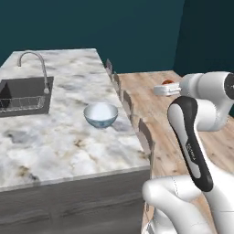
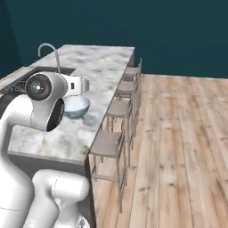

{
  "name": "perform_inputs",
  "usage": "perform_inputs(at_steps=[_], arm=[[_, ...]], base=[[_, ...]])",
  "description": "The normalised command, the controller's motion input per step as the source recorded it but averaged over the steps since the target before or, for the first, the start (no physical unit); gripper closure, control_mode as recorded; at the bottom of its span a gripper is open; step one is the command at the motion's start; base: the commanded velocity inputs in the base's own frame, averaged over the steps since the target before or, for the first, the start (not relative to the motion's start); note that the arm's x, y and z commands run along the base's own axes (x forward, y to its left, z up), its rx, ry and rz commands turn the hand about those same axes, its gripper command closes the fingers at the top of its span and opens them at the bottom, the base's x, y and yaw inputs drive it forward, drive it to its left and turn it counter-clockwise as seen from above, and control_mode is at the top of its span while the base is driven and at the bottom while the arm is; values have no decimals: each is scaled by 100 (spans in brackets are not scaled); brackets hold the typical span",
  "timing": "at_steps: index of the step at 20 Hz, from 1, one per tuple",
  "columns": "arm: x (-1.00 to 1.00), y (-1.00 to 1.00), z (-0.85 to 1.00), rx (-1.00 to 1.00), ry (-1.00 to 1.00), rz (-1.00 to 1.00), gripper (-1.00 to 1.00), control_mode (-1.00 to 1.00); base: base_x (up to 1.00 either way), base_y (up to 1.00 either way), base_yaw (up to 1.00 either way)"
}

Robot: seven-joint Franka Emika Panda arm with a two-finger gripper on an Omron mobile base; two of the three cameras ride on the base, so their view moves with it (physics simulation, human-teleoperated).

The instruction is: Retrieve the apple and peach from the fridge and place them into the bowl on the dining table.

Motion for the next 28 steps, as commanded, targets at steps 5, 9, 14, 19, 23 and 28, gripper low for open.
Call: perform_inputs(at_steps=[5, 9, 14, 19, 23, 28], arm=[[0, 0, 0, 0, 0, 0, 100, 100], [0, 0, 0, 0, 0, 0, 100, 100], [0, 0, 0, 0, 0, 0, 100, 100], [0, 0, 0, 0, 0, 0, 100, 100], [0, 0, 0, 0, 0, 0, 100, 100], [0, 0, 0, 0, 0, 0, 100, 100]], base=[[0, -100, -30], [0, -82, -27], [18, -24, -13], [50, 0, 17], [56, 0, 36], [69, -2, 41]])
